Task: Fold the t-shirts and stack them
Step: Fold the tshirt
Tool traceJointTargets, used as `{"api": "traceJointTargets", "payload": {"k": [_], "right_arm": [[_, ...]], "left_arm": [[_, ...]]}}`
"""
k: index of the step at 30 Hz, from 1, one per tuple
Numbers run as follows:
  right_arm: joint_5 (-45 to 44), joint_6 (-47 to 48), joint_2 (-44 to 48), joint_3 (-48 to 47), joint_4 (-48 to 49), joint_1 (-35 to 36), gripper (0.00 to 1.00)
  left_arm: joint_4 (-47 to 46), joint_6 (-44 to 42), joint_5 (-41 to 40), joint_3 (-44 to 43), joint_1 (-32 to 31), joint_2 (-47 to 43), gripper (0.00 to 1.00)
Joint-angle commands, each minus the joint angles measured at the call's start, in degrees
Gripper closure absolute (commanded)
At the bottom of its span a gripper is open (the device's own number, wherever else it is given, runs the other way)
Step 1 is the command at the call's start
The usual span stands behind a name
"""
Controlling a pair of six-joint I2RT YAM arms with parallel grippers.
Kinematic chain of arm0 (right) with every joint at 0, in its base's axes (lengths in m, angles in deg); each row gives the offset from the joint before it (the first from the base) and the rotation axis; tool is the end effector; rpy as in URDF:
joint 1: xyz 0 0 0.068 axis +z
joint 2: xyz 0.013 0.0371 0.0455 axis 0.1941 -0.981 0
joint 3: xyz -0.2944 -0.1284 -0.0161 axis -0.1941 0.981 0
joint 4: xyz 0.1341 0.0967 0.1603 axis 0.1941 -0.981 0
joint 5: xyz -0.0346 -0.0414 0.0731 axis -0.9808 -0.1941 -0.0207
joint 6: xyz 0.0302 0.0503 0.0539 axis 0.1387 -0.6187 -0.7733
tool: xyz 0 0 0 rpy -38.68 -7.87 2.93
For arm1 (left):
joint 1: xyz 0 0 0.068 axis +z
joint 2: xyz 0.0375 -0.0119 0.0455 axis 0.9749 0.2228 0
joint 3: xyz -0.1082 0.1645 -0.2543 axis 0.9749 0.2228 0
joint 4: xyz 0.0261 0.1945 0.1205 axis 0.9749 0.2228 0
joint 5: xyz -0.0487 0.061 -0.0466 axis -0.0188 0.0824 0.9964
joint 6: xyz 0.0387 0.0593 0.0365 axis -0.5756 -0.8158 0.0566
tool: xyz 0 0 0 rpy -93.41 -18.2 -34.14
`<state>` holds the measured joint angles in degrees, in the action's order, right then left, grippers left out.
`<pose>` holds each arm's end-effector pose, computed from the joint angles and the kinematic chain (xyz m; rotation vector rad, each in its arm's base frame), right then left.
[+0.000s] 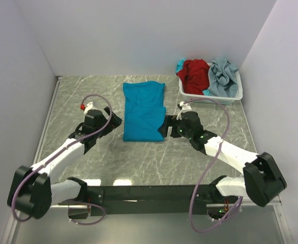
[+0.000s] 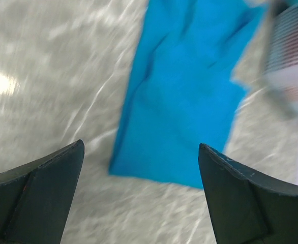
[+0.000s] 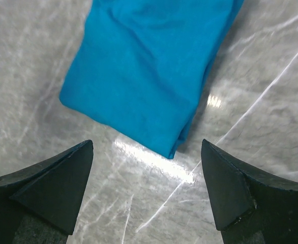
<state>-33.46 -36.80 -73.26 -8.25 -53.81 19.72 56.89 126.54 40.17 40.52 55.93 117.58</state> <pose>0.2100 0.1339 0.2748 -0.1536 2.1242 0.7117 0.2068 -0.0702 0.2802 -0.6376 2.0559 -0.6126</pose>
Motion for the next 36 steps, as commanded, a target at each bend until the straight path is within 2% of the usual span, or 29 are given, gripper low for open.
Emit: {"api": "traceJointTargets", "payload": {"k": [1, 6, 10, 14, 23, 25, 27, 28, 29, 33, 34, 36], "right_arm": [[-0.07, -1.31, -3.4, -2.44, 1.45, 1.69, 0.07], [-0.94, -3.59, -8.85, -3.76, 1.37, 2.66, 0.07], [-2.53, -5.53, -12.55, -5.78, -1.45, 2.57, 0.08], [-3.05, -7.02, -14.84, -6.4, -2.68, 2.57, 0.09], [-2.45, -8.7, -17.3, -6.14, -3.3, 2.57, 0.12], [-2.0, -8.87, -18.18, -6.31, -2.94, 2.66, 0.14], [-1.65, -8.96, -19.23, -6.75, -3.12, 2.57, 0.16], [-1.48, -9.05, -19.5, -7.01, -3.21, 2.66, 0.21], [-1.21, -9.05, -19.76, -7.19, -3.21, 2.57, 0.22], [-0.42, -9.22, -21.34, -7.72, -2.59, 2.57, 0.29], [-0.07, -9.22, -21.61, -8.07, -2.77, 2.66, 0.38], [0.46, -9.31, -22.22, -8.24, -2.59, 2.57, 0.46]], "left_arm": [[2.05, 0.97, 5.07, -1.96, -0.25, 3.06, 0.01], [0.38, 0.96, 5.61, -1.52, -1.66, 7.28, 0.03], [2.21, 0.44, 6.49, -3.63, -3.85, 14.3, 0.05], [4.33, -0.97, 8.24, -6.09, -4.74, 19.32, 0.12], [5.56, 0.79, 7.99, -5.13, -6.93, 19.6, 0.21], [5.21, 0.87, 6.23, -4.69, -7.11, 19.86, 0.3], [4.95, 1.14, 6.06, -4.51, -7.11, 20.3, 0.43], [5.04, 0.96, 5.8, -4.6, -7.11, 20.65, 0.77], [5.47, 1.22, 5.36, -5.03, -7.11, 20.82, 0.85], [5.39, 0.61, 4.39, -5.13, -7.11, 21.09, 0.94], [5.13, 0.7, 4.39, -5.13, -7.11, 21.09, 0.99], [4.6, 0.61, 4.82, -4.95, -7.11, 21.0, 0.99]]}}
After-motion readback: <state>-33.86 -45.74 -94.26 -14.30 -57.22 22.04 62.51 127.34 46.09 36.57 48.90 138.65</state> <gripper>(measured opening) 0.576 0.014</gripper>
